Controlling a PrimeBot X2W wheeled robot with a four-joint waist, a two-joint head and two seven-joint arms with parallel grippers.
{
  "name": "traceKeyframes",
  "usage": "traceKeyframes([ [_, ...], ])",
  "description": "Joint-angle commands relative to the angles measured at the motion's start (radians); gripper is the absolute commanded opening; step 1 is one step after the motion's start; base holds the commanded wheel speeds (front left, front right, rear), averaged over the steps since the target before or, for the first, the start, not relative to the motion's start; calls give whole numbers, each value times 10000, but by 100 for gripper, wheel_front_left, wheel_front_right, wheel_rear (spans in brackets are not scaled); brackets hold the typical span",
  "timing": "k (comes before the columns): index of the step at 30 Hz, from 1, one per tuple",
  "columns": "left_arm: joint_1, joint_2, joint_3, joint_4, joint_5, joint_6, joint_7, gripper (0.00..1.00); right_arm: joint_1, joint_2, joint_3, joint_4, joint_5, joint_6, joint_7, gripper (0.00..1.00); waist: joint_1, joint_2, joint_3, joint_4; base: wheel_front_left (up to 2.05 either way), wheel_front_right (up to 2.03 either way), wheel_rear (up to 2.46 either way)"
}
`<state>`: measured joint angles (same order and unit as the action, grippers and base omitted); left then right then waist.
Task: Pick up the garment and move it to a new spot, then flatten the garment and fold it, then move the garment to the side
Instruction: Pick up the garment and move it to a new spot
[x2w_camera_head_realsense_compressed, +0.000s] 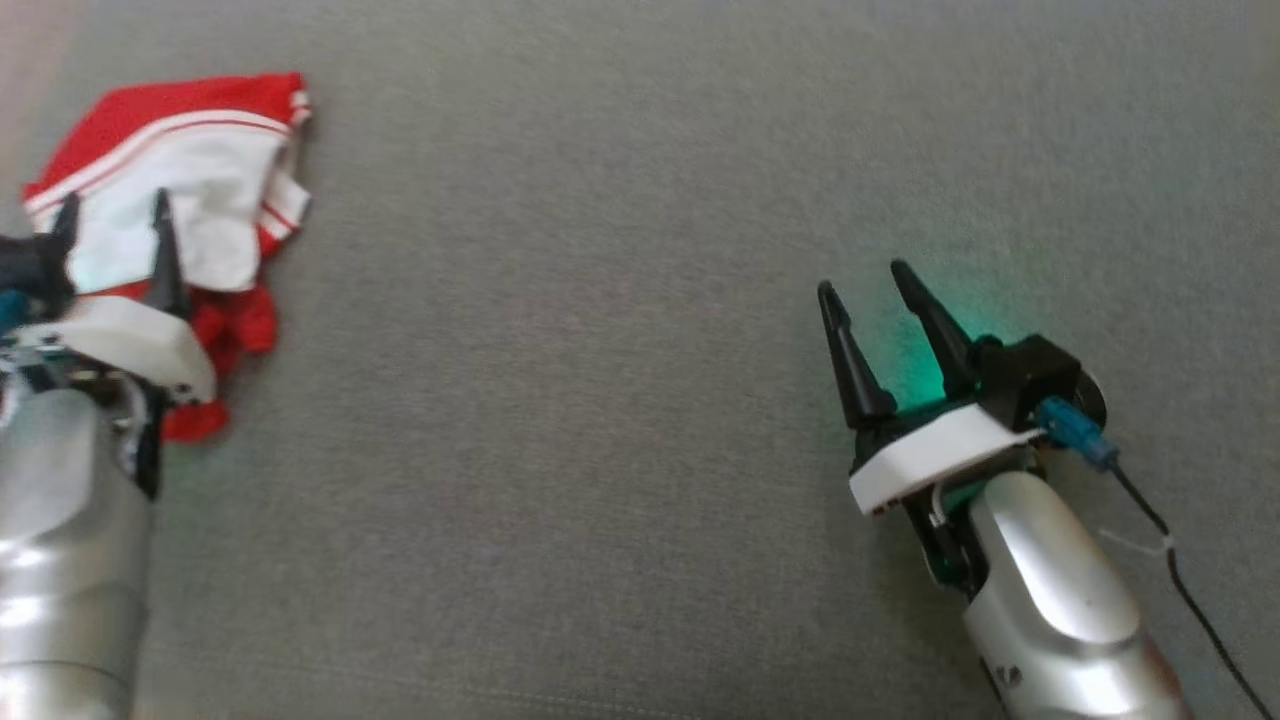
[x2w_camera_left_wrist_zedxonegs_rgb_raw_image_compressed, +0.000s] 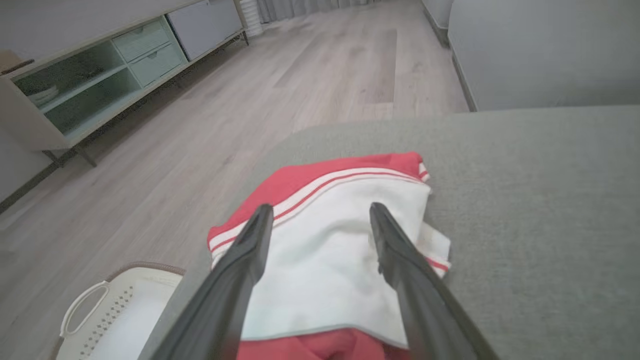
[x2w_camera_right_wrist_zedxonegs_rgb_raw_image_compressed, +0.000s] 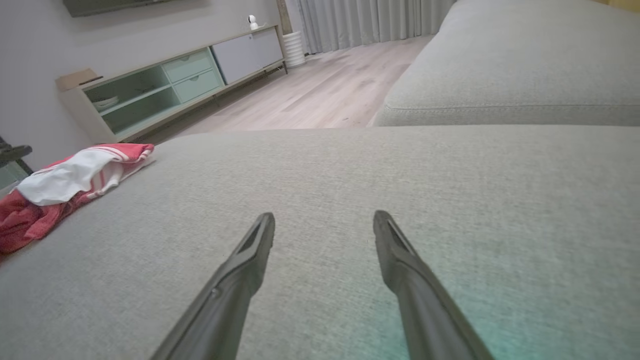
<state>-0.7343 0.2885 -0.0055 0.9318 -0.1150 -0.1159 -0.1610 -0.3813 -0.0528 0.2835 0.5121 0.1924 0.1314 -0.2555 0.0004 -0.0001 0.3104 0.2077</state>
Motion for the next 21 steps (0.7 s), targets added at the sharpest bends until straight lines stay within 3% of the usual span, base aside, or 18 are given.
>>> traceKeyframes([
  [1, -337, 678, 315, -130, -55, -34, 16, 100, -243, 26, 232, -359, -52, -7, -63, 100, -4, 1, 528, -511, 0, 0, 0],
  [4, -600, 1012, 366, 767, -144, -25, 497, 100, -408, 26, 238, -483, -89, -7, -63, 100, -4, 1, 808, -774, 0, 0, 0],
  [7, -664, 1261, 542, 1545, -257, 304, 846, 100, -487, 26, 262, -562, -75, -7, -63, 100, -4, 1, 967, -1013, 0, 0, 0],
  [13, -686, 1221, 814, 2590, -718, 324, 1419, 100, -495, 26, 216, -546, 1, -7, -63, 100, -4, 1, 1053, -1281, 0, 0, 0],
  [14, -698, 1236, 789, 2665, -728, 292, 1443, 62, -501, 26, 224, -545, 22, -7, -63, 100, -4, 1, 1053, -1313, 0, 0, 0],
  [15, -725, 1245, 787, 2714, -762, 263, 1435, 36, -501, 26, 229, -537, 51, -7, -63, 100, -4, 1, 1051, -1337, 0, 0, 0],
  [16, -761, 1241, 814, 2757, -827, 238, 1425, 0, -493, 26, 228, -508, 111, -7, -63, 100, -4, 1, 1047, -1355, 0, 0, 0],
  [21, -999, 1314, 599, 2686, -808, 77, 1043, 0, -494, 26, 323, -437, 335, -7, -63, 100, -4, 1, 931, -1496, 0, 0, 0],
])
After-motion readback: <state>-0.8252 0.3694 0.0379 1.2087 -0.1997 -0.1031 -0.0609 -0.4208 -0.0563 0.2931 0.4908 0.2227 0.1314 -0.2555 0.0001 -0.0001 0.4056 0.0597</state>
